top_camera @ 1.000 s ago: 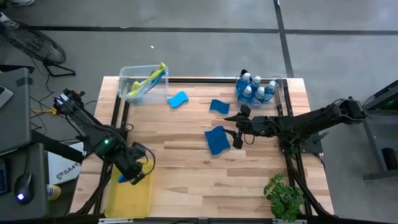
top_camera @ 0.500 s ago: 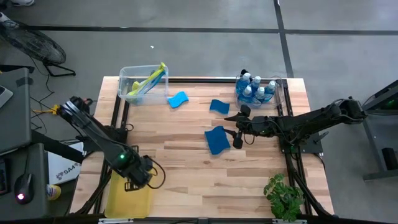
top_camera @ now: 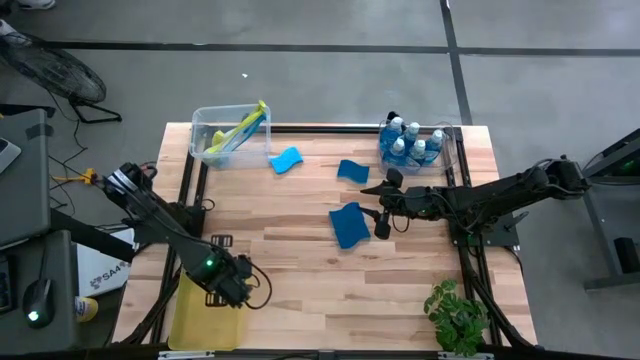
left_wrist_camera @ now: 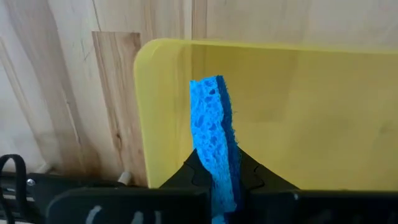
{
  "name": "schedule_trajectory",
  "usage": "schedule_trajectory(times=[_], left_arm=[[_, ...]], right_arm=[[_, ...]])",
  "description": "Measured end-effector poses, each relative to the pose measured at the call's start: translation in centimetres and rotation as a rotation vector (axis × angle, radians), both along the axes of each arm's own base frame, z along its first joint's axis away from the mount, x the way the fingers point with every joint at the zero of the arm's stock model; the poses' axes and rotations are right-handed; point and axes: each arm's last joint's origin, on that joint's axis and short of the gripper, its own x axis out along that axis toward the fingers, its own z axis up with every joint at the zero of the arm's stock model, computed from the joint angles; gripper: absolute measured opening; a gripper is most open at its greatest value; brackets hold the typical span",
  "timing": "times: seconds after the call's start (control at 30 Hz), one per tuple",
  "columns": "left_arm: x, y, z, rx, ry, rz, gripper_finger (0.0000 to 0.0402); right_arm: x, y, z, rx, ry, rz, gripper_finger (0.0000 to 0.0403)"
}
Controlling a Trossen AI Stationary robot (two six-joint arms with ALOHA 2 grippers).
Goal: Pick & Place Kitchen Sink Supplies
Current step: Put the bottom right sponge into the yellow bin, then put the bottom sponge into the yellow bin
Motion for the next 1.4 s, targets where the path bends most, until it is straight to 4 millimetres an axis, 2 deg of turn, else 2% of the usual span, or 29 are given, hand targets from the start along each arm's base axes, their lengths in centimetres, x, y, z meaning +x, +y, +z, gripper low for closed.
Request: schedule_trajectory(times=[0.3,0.8,1.17,1.4], left_arm=[[0.5,-0.5,-1.7,0.014,0.023,0.001,0.0006],[2.3,1.2,-1.8,-0.004,0.009,0.085,0.0008],[2.2,1.2,-1.8,-0.008,0.011,0.084,0.0078],[2.1,1.1,-1.8,-0.043,0.05,0.1,0.0099]], right_arm=[[0.0,0.0,0.0,0.004,-0.001,0.003,0.0222],[0.0,0.1,0.0,0.014,-0.001,0.017,0.0222],[0.0,0.1,0.0,0.019,0.001,0.032,0.0222],[0.0,0.1,-0.2,0.019,0.016,0.033,0.0222]])
